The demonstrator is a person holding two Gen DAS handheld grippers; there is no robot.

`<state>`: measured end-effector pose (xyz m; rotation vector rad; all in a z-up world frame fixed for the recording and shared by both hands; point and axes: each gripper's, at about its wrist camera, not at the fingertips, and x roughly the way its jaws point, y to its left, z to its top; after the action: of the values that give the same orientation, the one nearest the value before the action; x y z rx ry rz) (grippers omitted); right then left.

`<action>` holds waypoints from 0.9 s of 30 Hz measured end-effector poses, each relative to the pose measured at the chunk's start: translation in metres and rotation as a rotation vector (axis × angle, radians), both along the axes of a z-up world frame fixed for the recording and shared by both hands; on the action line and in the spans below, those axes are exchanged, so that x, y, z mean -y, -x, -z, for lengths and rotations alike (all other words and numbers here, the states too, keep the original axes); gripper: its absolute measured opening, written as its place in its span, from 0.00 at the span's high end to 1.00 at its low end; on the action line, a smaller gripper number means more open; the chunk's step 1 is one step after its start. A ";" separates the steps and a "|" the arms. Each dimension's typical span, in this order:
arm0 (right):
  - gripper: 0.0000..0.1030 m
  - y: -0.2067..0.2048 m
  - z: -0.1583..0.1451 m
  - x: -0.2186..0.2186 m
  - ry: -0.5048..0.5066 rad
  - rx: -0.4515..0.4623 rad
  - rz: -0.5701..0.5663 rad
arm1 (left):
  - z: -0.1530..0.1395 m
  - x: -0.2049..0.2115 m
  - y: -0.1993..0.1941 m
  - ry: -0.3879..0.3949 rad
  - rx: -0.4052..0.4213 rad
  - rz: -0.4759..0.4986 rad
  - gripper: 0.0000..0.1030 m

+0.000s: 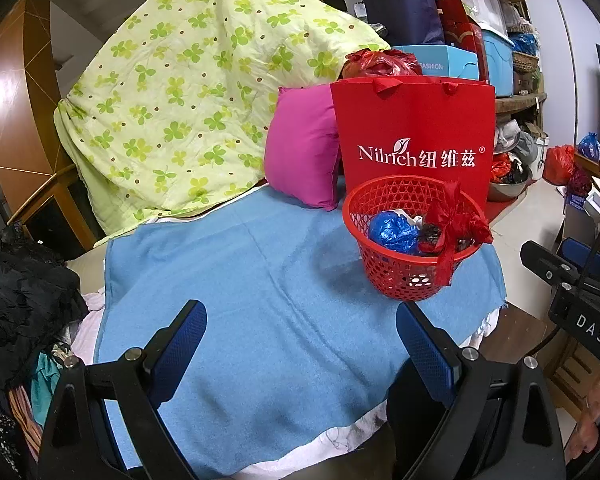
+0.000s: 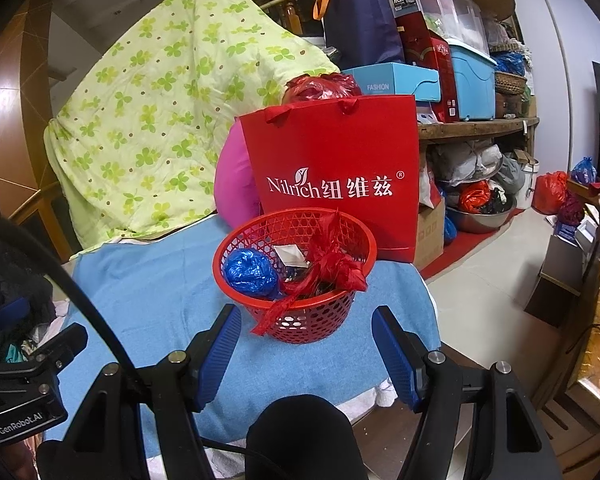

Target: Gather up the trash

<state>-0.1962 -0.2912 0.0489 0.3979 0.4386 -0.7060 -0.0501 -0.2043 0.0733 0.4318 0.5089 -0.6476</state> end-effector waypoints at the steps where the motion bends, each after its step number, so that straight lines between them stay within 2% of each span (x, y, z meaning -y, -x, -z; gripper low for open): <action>1: 0.31 0.000 0.000 0.000 -0.001 -0.001 0.001 | 0.000 0.000 0.000 0.001 0.001 0.001 0.07; 27: 0.31 -0.001 -0.001 0.003 -0.003 -0.016 -0.002 | 0.001 0.006 0.004 -0.013 0.008 0.011 0.07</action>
<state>-0.1957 -0.2940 0.0495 0.3950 0.4550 -0.7070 -0.0539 -0.2100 0.0720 0.4499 0.5040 -0.6537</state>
